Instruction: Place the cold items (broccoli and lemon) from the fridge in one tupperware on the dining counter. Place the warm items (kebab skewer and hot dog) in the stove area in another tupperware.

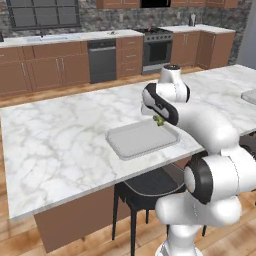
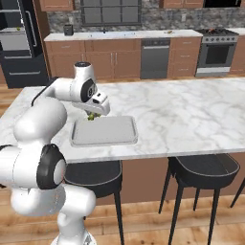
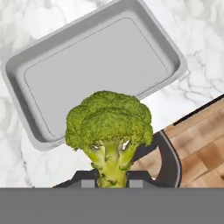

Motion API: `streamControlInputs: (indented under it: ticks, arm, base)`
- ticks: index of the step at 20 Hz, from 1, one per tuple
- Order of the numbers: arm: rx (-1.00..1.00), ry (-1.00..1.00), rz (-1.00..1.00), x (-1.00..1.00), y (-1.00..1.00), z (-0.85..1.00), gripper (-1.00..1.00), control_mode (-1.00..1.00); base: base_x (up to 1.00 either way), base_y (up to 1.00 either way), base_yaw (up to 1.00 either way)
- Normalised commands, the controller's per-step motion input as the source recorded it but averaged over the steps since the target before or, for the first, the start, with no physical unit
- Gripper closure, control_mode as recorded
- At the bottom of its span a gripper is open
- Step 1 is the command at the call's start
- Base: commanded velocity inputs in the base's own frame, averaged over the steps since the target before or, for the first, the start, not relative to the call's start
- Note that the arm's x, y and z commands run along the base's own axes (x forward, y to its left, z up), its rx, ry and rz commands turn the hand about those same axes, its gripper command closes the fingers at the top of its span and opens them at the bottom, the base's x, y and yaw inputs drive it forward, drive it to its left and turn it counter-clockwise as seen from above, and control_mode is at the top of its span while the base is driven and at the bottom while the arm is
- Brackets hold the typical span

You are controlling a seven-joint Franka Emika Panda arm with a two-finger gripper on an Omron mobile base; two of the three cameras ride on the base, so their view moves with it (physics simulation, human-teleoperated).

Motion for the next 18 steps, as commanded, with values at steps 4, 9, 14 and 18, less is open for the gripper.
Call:
streamControlInputs:
  ticks: [4, 9, 14, 18]
  arm:
    - [-0.2, 0.0, -0.22, 1.0, 0.0, -0.61, 1.0, -1.0]
    - [0.03, 0.04, -0.23, 1.0, -0.06, -0.39, 1.0, -1.0]
    - [0.28, 0.19, -0.15, 0.91, -0.5, -0.44, 1.0, -1.0]
    - [0.11, 0.02, -0.09, 0.51, -0.28, -0.37, 1.0, -1.0]
  base:
    - [0.0, 0.0, 0.0]
    - [0.0, 0.0, 0.0]
    - [0.0, 0.0, 0.0]
    - [0.0, 0.0, 0.0]
